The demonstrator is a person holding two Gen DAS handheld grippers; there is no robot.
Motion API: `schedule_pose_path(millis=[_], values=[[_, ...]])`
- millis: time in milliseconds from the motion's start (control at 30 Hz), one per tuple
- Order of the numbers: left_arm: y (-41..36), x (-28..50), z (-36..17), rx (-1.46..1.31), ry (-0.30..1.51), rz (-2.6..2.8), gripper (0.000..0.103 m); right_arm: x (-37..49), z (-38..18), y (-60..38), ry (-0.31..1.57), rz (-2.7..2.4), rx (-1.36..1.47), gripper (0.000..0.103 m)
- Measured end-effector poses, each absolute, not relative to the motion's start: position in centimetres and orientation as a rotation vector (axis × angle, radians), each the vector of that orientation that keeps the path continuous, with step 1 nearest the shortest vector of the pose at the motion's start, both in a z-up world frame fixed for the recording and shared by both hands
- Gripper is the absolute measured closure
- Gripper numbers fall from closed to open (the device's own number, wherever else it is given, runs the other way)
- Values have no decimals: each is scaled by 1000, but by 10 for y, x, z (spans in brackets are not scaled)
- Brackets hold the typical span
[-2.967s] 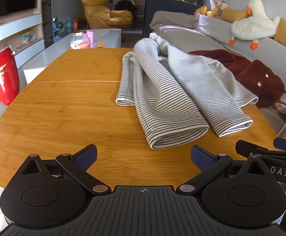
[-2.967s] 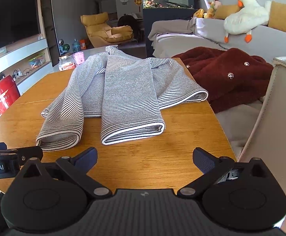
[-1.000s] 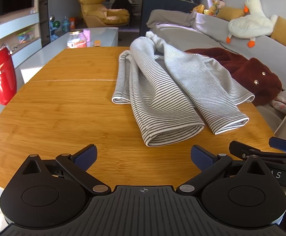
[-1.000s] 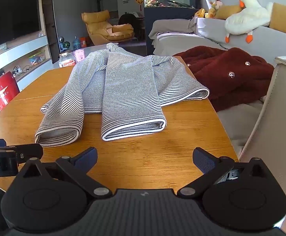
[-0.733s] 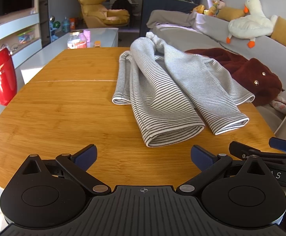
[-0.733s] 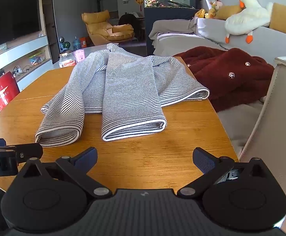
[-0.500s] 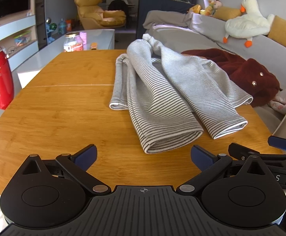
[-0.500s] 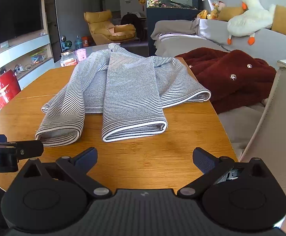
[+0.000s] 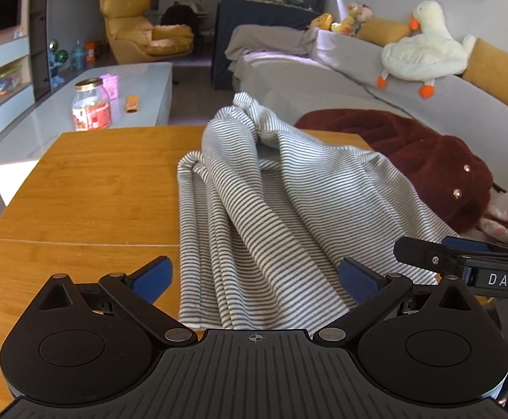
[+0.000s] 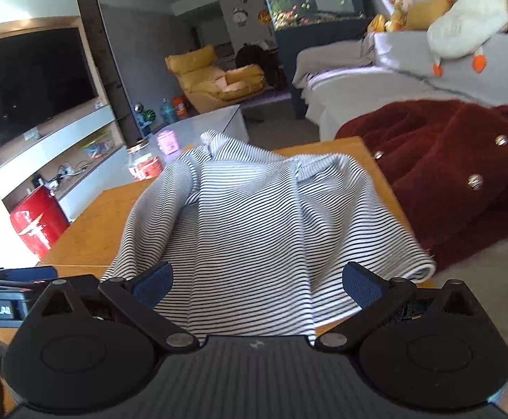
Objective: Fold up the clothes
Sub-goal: 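Grasp the striped shirt with both grippers and lift it up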
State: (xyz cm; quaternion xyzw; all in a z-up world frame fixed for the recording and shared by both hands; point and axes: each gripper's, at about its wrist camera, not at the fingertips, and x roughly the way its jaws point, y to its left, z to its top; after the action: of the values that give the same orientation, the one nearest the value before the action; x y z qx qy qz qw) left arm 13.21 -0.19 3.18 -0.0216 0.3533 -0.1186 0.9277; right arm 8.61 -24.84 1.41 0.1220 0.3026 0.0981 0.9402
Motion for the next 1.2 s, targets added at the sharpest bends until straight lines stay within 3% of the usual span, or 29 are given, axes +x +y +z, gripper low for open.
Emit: schedule_pose_path(millis=[233,500,700,900,1033,1100,1133,1200], values=[[-3,198,27,-35,735,-278,0,146,16,-239,627,185,186,0],[5,275,13,-139,798,-300,0,242,-5,-262,709,246,403,0],[18,278,-2,-187,860,-307,1,236,-27,-267,716,372,562,0],[28,247,0,-118,833,-287,9,204,-31,-260,766,545,556,0],[39,211,4,-50,819,-295,22,173,-32,-256,812,658,601,0],[45,193,6,-16,811,-299,37,156,-28,-251,828,686,556,0],[47,184,8,0,808,-301,61,147,-26,-249,831,697,522,0],[53,166,10,34,800,-305,72,135,-20,-245,830,704,443,0]])
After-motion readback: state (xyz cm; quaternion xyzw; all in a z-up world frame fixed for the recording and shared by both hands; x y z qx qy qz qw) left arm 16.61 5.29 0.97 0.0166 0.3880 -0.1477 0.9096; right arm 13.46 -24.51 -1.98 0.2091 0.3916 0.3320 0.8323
